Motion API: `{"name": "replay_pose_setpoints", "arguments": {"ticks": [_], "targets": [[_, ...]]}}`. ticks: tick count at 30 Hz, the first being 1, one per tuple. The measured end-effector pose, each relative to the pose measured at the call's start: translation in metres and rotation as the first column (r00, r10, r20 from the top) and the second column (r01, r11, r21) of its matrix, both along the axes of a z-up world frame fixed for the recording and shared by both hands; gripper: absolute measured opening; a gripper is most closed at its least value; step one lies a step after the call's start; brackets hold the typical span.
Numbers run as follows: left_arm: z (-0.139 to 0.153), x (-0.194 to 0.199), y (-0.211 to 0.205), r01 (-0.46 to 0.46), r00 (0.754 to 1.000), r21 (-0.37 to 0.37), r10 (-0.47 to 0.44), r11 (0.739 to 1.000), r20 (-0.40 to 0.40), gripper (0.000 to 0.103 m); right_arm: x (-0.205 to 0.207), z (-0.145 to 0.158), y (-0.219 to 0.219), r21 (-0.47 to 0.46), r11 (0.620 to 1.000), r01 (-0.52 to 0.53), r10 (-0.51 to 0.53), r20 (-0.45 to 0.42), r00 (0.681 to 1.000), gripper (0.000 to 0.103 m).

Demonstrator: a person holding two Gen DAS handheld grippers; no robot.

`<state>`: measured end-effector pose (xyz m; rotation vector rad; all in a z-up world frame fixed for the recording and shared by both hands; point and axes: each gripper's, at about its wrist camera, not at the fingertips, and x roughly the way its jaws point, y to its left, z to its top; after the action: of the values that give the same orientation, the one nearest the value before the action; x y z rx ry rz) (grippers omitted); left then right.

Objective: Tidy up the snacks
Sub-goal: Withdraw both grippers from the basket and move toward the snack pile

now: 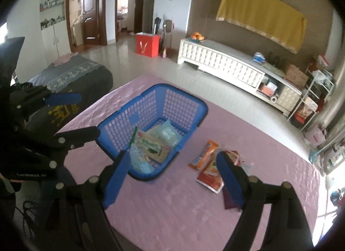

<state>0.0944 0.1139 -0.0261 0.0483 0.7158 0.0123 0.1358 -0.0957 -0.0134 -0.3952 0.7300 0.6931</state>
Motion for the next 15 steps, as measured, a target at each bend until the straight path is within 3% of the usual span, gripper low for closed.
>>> {"name": "replay_pose_setpoints", "arguments": {"ticks": [4,6,10,15], "targets": [[0.009,-0.004,-0.028,0.064,0.997,0.045,-0.066,0.997,0.027,0.072,-0.005,0.003,-0.024,0.022,0.999,0.047,-0.047,-0.005,0.999,0.087],[0.010,-0.004,-0.043,0.091,0.995,0.069,-0.093,0.993,0.030,0.081,-0.005,0.002,-0.038,0.020,0.997,0.073,-0.073,-0.010,0.997,0.087],[0.007,-0.001,-0.068,0.122,0.992,0.102,-0.125,0.987,0.023,0.084,-0.012,0.004,-0.065,0.035,0.994,0.105,-0.105,-0.007,0.994,0.087],[0.000,0.008,-0.095,0.148,0.988,0.081,-0.150,0.986,0.024,0.094,-0.012,0.003,-0.098,0.049,0.988,0.145,-0.146,0.017,0.989,0.087]]}}
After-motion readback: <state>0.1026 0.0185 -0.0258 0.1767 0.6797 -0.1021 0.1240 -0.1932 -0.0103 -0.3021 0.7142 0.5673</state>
